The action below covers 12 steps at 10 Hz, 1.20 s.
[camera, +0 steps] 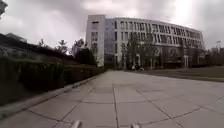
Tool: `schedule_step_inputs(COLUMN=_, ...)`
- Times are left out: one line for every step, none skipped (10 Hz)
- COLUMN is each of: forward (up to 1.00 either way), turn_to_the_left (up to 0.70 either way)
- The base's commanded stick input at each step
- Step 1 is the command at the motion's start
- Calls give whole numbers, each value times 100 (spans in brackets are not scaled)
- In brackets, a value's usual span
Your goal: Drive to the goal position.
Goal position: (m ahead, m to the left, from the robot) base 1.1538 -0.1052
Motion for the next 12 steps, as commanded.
schedule_step_inputs(forward=85, turn_to_the_left=-4)
schedule_step_inputs(forward=85, turn_to_the_left=-7)
schedule_step_inputs(forward=85, turn_to_the_left=-10)
schedule_step_inputs(forward=85, turn_to_the_left=-20)
schedule_step_inputs(forward=85, turn_to_the_left=-32)
schedule_step_inputs(forward=85, turn_to_the_left=-29)
schedule_step_inputs(forward=85, turn_to_the_left=-26)
schedule_step_inputs(forward=85, turn_to_the_left=-23)
schedule_step_inputs(forward=85, turn_to_the_left=-20)
schedule_step_inputs(forward=85, turn_to_the_left=-17)
schedule_step_inputs(forward=85, turn_to_the_left=-14)
schedule_step_inputs(forward=85, turn_to_the_left=-11)
